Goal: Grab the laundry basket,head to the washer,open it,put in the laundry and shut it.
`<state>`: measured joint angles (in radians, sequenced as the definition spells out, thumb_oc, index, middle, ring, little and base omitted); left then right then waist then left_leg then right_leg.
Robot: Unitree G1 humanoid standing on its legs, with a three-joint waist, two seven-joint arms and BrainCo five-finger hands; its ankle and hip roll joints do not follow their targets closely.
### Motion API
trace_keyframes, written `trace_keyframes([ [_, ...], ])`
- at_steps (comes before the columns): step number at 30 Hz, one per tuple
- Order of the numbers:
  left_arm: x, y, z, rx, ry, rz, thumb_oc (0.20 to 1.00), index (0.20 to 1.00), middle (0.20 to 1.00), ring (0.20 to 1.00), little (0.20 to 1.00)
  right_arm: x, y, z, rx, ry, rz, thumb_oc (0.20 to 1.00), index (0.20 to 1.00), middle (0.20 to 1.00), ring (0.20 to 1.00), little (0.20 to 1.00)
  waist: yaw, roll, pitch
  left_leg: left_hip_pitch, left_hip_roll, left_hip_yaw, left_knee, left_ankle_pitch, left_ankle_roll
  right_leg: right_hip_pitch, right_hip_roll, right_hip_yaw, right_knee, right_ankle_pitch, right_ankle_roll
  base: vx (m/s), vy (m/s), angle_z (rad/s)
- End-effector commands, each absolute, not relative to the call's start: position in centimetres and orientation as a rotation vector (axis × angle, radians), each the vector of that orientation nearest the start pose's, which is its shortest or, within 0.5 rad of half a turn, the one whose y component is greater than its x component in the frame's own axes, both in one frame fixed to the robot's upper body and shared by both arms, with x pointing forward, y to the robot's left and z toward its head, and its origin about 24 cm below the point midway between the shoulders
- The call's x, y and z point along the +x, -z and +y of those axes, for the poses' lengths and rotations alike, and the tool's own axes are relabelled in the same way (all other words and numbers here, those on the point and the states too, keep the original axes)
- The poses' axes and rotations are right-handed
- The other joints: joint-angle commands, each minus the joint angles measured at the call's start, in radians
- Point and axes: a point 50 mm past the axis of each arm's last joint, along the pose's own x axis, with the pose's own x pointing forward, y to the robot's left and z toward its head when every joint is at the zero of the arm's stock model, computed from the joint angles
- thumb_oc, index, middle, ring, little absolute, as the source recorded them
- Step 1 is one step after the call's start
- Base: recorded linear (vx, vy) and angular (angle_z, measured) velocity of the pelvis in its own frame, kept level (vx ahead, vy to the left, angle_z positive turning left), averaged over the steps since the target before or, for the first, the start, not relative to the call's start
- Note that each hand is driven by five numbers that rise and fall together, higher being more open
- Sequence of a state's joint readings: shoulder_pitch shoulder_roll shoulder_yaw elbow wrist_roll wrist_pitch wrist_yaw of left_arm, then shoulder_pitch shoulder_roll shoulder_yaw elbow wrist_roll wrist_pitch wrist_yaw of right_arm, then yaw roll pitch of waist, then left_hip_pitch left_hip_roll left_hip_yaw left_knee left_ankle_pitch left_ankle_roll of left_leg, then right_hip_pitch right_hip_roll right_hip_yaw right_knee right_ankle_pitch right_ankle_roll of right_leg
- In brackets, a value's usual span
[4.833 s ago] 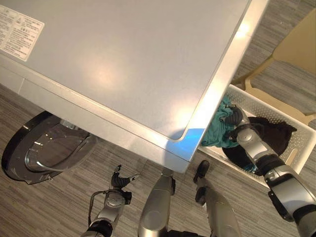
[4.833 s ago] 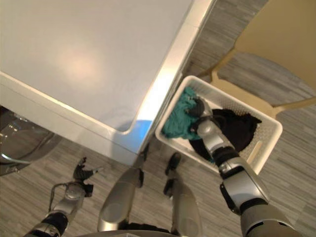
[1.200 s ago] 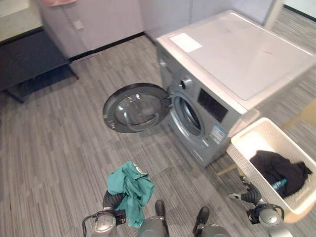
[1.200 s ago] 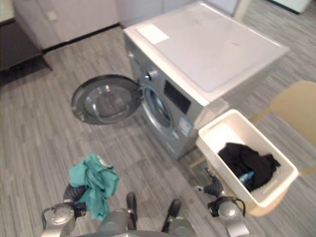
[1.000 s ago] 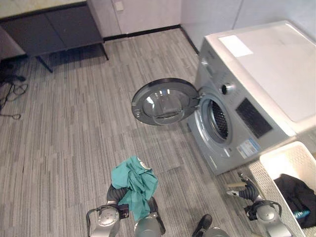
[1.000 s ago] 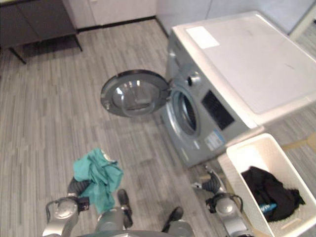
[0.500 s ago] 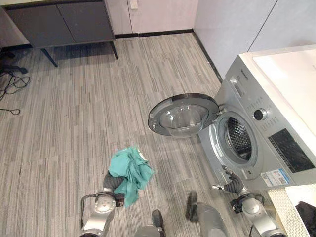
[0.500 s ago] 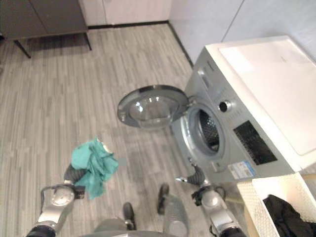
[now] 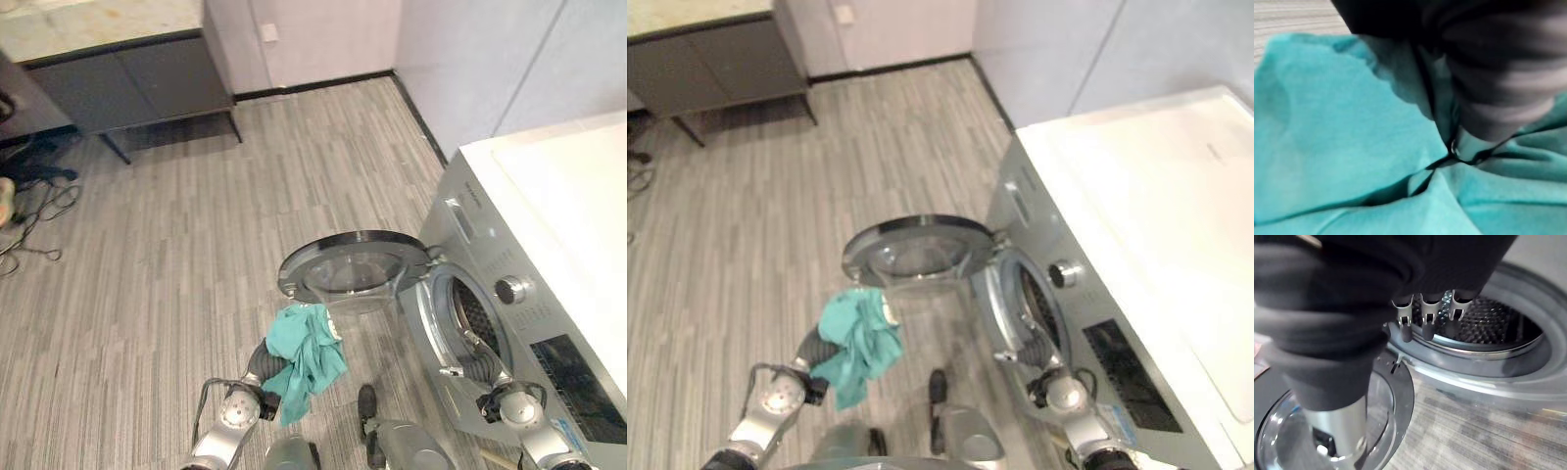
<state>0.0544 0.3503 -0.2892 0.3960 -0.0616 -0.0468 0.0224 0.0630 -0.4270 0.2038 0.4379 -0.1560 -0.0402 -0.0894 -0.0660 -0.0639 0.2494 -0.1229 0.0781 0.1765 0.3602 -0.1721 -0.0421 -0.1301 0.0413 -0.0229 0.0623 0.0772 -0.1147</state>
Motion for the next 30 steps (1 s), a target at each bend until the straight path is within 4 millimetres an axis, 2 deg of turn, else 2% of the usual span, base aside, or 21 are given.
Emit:
trace_keyframes([
  [1, 21.7, 4.2, 18.4, 0.363, 0.193, 0.335, 0.2, 0.2, 0.2, 0.2, 0.2, 20.0, 5.0, -23.6, -0.651, -0.066, 0.433, 1.0, 1.0, 1.0, 1.0, 1.0, -0.01, -0.029, -0.028, -0.016, -0.014, -0.019, -0.084, 0.067, 0.016, 0.056, -0.072, -0.048, 0.029, -0.161, 0.172, 0.16, 0.062, -0.54],
  [2, 21.9, 4.1, 18.1, 0.372, 0.198, 0.326, 0.2, 0.2, 0.2, 0.2, 0.2, 19.9, 5.2, -23.7, -0.654, -0.064, 0.438, 1.0, 1.0, 1.0, 1.0, 1.0, -0.004, -0.024, -0.025, -0.045, -0.026, -0.075, -0.149, 0.119, -0.003, 0.074, -0.056, -0.016, 0.022, -0.167, 0.171, 0.16, 0.067, -0.49],
  [4, 22.0, 4.0, 17.9, 0.375, 0.201, 0.317, 0.2, 0.2, 0.2, 0.2, 0.2, 20.0, 5.3, -23.5, -0.661, -0.073, 0.438, 1.0, 1.0, 1.0, 1.0, 1.0, 0.009, -0.017, -0.017, -0.068, -0.052, -0.163, -0.194, 0.157, -0.017, 0.092, -0.032, 0.039, 0.025, -0.178, 0.168, 0.18, 0.091, -0.65],
  [5, 22.1, 4.0, 17.9, 0.375, 0.201, 0.316, 0.2, 0.2, 0.2, 0.2, 0.2, 20.0, 5.3, -23.5, -0.661, -0.073, 0.437, 1.0, 1.0, 1.0, 1.0, 1.0, 0.01, -0.017, -0.018, -0.069, -0.052, -0.163, -0.198, 0.162, -0.018, 0.09, -0.032, 0.04, 0.023, -0.175, 0.168, 0.11, 0.078, -0.88],
  [6, 22.2, 3.9, 17.9, 0.374, 0.196, 0.311, 0.2, 0.2, 0.2, 0.2, 0.2, 20.1, 5.4, -23.3, -0.667, -0.082, 0.44, 1.0, 1.0, 1.0, 1.0, 1.0, 0.016, -0.013, -0.018, -0.076, -0.067, -0.22, -0.215, 0.172, -0.021, 0.094, -0.022, 0.073, 0.027, -0.178, 0.168, 0.21, 0.126, -1.48],
  [7, 22.3, 3.8, 17.8, 0.371, 0.189, 0.307, 0.2, 0.2, 0.2, 0.2, 0.2, 20.3, 5.6, -23.2, -0.678, -0.095, 0.448, 1.0, 1.0, 1.0, 1.0, 1.0, 0.031, -0.003, -0.018, -0.086, -0.106, -0.361, -0.249, 0.193, -0.024, 0.101, 0.007, 0.157, 0.052, -0.195, 0.166, 0.27, 0.174, -1.53],
  [9, 22.4, 3.9, 17.8, 0.368, 0.184, 0.311, 0.2, 0.2, 0.2, 0.2, 0.2, 20.6, 5.6, -23.1, -0.68, -0.098, 0.449, 1.0, 1.0, 1.0, 1.0, 1.0, 0.031, 0.011, -0.026, -0.087, -0.118, -0.418, -0.271, 0.199, -0.021, 0.099, 0.026, 0.214, 0.075, -0.212, 0.169, 0.24, 0.178, -1.51],
  [11, 22.4, 4.1, 17.7, 0.362, 0.186, 0.317, 0.2, 0.2, 0.2, 0.2, 0.2, 20.5, 5.8, -23.1, -0.68, -0.097, 0.457, 1.0, 1.0, 1.0, 1.0, 1.0, 0.028, 0.015, -0.03, -0.07, -0.105, -0.394, -0.281, 0.199, -0.018, 0.099, 0.028, 0.237, 0.088, -0.22, 0.172, 0.14, 0.18, -1.31],
  [12, 22.5, 4.1, 17.9, 0.375, 0.195, 0.326, 0.2, 0.2, 0.2, 0.2, 0.2, 20.6, 5.9, -22.9, -0.684, -0.107, 0.462, 1.0, 1.0, 1.0, 1.0, 1.0, 0.018, 0.007, -0.036, -0.06, -0.105, -0.357, -0.266, 0.189, -0.004, 0.086, 0.015, 0.283, 0.108, -0.219, 0.181, 0.12, 0.224, -1.07],
  [14, 22.6, 4.1, 18.2, 0.401, 0.204, 0.327, 0.2, 0.2, 0.2, 0.2, 0.2, 20.7, 5.9, -22.4, -0.67, -0.117, 0.459, 1.0, 1.0, 1.0, 1.0, 1.0, 0.001, -0.003, -0.038, -0.049, -0.105, -0.303, -0.257, 0.171, 0.015, 0.075, 0.002, 0.319, 0.123, -0.221, 0.195, 0.12, 0.213, -0.92],
  [15, 22.6, 4.1, 18.2, 0.401, 0.203, 0.326, 0.2, 0.2, 0.2, 0.2, 0.2, 20.7, 5.9, -22.4, -0.67, -0.117, 0.459, 1.0, 1.0, 1.0, 1.0, 1.0, 0.004, -0.003, -0.039, -0.051, -0.103, -0.3, -0.259, 0.174, 0.014, 0.071, 0.004, 0.322, 0.122, -0.217, 0.195, 0.11, 0.192, -1.4],
  [17, 22.9, 3.6, 18.9, 0.42, 0.187, 0.311, 0.2, 0.2, 0.2, 0.2, 0.2, 21.0, 5.9, -21.8, -0.653, -0.134, 0.452, 1.0, 1.0, 1.0, 1.0, 1.0, -0.017, -0.008, -0.037, -0.027, -0.092, -0.196, -0.252, 0.14, 0.038, 0.041, -0.002, 0.358, 0.157, -0.204, 0.22, 0.05, 0.2, -1.55],
  [18, 23.1, 3.3, 19.1, 0.42, 0.17, 0.296, 0.2, 0.2, 0.2, 0.2, 0.2, 21.2, 5.8, -21.5, -0.646, -0.135, 0.443, 1.0, 1.0, 1.0, 1.0, 1.0, -0.013, -0.008, -0.033, -0.018, -0.08, -0.153, -0.256, 0.132, 0.041, 0.022, -0.012, 0.331, 0.159, -0.192, 0.225, -0.03, 0.15, -1.96],
  [19, 23.3, 2.8, 19.5, 0.414, 0.15, 0.277, 0.2, 0.2, 0.2, 0.2, 0.2, 21.7, 5.6, -20.8, -0.629, -0.143, 0.419, 1.0, 1.0, 1.0, 1.0, 1.0, 0.003, -0.004, -0.034, 0.008, -0.055, -0.079, -0.274, 0.12, 0.039, -0.011, -0.065, 0.162, 0.16, -0.182, 0.224, -0.03, 0.095, -2.19],
  [20, 23.3, 2.8, 19.5, 0.414, 0.15, 0.277, 0.2, 0.2, 0.2, 0.2, 0.2, 21.7, 5.6, -20.8, -0.629, -0.143, 0.419, 1.0, 1.0, 1.0, 1.0, 1.0, 0.003, -0.003, -0.035, 0.007, -0.055, -0.079, -0.274, 0.12, 0.039, -0.012, -0.065, 0.162, 0.16, -0.182, 0.224, 0.02, 0.083, -2.47],
  [21, 23.3, 2.6, 19.8, 0.407, 0.128, 0.269, 0.2, 0.2, 0.2, 0.2, 0.2, 21.8, 5.4, -20.5, -0.619, -0.149, 0.404, 1.0, 1.0, 1.0, 1.0, 1.0, 0.015, 0.002, -0.034, 0.032, -0.043, -0.034, -0.28, 0.109, 0.037, -0.012, -0.107, 0.024, 0.167, -0.195, 0.219, 0.03, 0.042, -1.64],
  [24, 23.0, 2.9, 20.5, 0.371, 0.061, 0.286, 0.2, 0.2, 0.2, 0.2, 0.2, 22.0, 5.4, -20.0, -0.616, -0.148, 0.396, 1.0, 1.0, 1.0, 1.0, 1.0, 0.043, 0.015, -0.035, 0.098, -0.015, 0.081, -0.301, 0.076, 0.033, -0.005, -0.197, -0.269, 0.186, -0.217, 0.204, 0.06, 0.029, -1.4],
  [25, 22.9, 3.1, 20.7, 0.367, 0.041, 0.292, 0.2, 0.2, 0.2, 0.2, 0.2, 22.0, 5.4, -20.1, -0.621, -0.14, 0.397, 1.0, 1.0, 1.0, 1.0, 1.0, 0.042, 0.017, -0.034, 0.107, -0.012, 0.101, -0.305, 0.075, 0.034, -0.017, -0.204, -0.289, 0.193, -0.208, 0.208, 0.06, -0.051, -2.05],
  [27, 23.1, 3.1, 20.8, 0.358, 0.021, 0.293, 0.2, 0.2, 0.2, 0.2, 0.2, 21.8, 5.5, -20.3, -0.618, -0.128, 0.406, 1.0, 1.0, 1.0, 1.0, 1.0, 0.034, 0.018, -0.028, 0.109, -0.013, 0.112, -0.306, 0.07, 0.032, -0.034, -0.193, -0.267, 0.189, -0.202, 0.216, 0.02, -0.068, -0.83],
  [28, 23.3, 3.1, 21.0, 0.346, -0.004, 0.291, 0.2, 0.2, 0.2, 0.2, 0.2, 21.5, 5.6, -20.7, -0.611, -0.11, 0.414, 1.0, 1.0, 1.0, 1.0, 1.0, 0.018, 0.013, -0.024, 0.1, -0.02, 0.12, -0.288, 0.057, 0.031, -0.023, -0.175, -0.223, 0.132, -0.195, 0.219, 0.01, -0.086, -0.1],
  [30, 23.9, 2.9, 20.8, 0.322, -0.028, 0.278, 0.2, 0.2, 0.2, 0.2, 0.2, 21.5, 5.5, -21.4, -0.608, -0.073, 0.42, 1.0, 1.0, 1.0, 1.0, 1.0, 0.01, 0.019, -0.008, 0.058, -0.006, 0.129, -0.226, 0.047, 0.018, -0.025, -0.168, -0.213, 0.097, -0.183, 0.211, -0.03, -0.132, 0.15],
])
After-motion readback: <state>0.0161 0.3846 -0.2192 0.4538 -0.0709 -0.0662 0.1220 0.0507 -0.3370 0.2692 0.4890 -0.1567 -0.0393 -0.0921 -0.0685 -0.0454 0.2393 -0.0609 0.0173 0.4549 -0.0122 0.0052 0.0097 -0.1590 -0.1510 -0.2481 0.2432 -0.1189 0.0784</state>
